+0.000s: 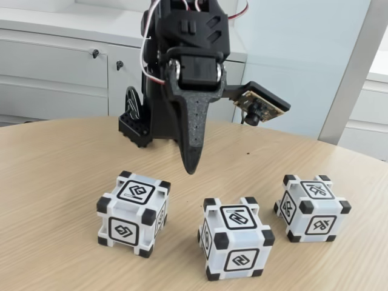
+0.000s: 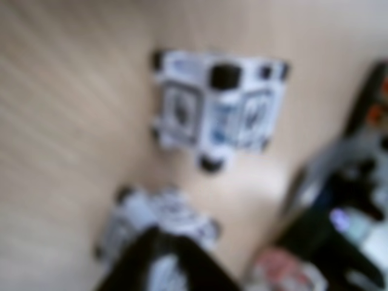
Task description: Stack cubes from left to right.
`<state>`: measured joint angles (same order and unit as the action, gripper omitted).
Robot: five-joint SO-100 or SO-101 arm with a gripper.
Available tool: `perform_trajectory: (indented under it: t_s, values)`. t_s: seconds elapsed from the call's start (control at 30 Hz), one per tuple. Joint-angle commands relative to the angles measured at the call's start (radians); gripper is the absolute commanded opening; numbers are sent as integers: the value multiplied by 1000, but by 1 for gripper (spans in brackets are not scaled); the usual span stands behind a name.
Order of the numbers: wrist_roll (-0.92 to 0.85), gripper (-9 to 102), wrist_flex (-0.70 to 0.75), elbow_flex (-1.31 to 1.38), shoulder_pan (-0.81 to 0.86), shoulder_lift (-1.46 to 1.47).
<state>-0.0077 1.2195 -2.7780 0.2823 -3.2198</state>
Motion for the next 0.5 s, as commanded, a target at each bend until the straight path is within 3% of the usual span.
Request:
perform_trajectory:
  t_s: [0.0,0.2,0.47]
  values:
    - [35,0,0,5,-8,-46]
    - [-117,0,-2,8,-8,-48]
    - [-14,0,-3,34,-8,-48]
